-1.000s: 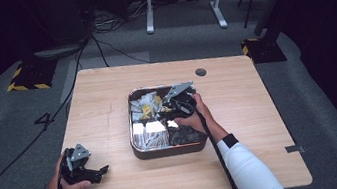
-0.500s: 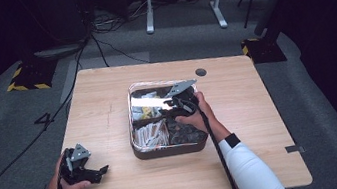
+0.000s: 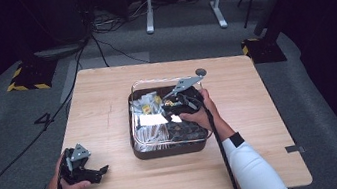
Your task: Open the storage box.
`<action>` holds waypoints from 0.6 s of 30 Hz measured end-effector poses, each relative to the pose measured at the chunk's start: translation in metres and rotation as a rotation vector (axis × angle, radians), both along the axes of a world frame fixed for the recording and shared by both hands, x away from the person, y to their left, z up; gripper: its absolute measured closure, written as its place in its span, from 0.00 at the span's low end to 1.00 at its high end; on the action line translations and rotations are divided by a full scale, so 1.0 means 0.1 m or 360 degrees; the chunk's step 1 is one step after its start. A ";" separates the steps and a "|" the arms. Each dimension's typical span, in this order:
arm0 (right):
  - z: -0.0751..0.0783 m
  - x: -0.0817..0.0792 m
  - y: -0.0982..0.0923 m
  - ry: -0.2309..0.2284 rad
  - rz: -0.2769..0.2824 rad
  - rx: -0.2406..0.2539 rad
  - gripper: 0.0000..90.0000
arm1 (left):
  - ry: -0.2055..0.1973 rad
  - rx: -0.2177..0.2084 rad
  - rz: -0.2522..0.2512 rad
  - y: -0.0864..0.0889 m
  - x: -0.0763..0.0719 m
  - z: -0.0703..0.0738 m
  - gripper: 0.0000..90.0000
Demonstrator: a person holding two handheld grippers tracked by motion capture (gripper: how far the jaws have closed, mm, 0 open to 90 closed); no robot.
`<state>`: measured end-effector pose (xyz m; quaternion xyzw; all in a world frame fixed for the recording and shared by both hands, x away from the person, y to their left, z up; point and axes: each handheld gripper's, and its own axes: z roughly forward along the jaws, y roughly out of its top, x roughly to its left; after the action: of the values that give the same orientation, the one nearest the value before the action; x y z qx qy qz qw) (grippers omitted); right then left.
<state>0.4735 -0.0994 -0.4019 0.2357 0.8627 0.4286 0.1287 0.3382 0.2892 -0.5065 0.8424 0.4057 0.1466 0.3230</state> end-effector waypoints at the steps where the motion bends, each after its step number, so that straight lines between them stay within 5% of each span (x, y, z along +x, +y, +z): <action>1: 0.01 0.00 -0.01 -0.0004 0.0001 -0.0004 0.66 | 0.0001 -0.0002 0.0000 0.00 0.00 0.00 0.00; 18: 0.12 -0.06 -0.30 -0.0038 -0.0043 0.0010 0.66 | 0.0000 0.0001 -0.0001 0.00 0.00 0.00 0.00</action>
<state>0.4673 -0.1297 -0.3895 0.2427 0.8565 0.4323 0.1439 0.3383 0.2893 -0.5064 0.8425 0.4055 0.1466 0.3229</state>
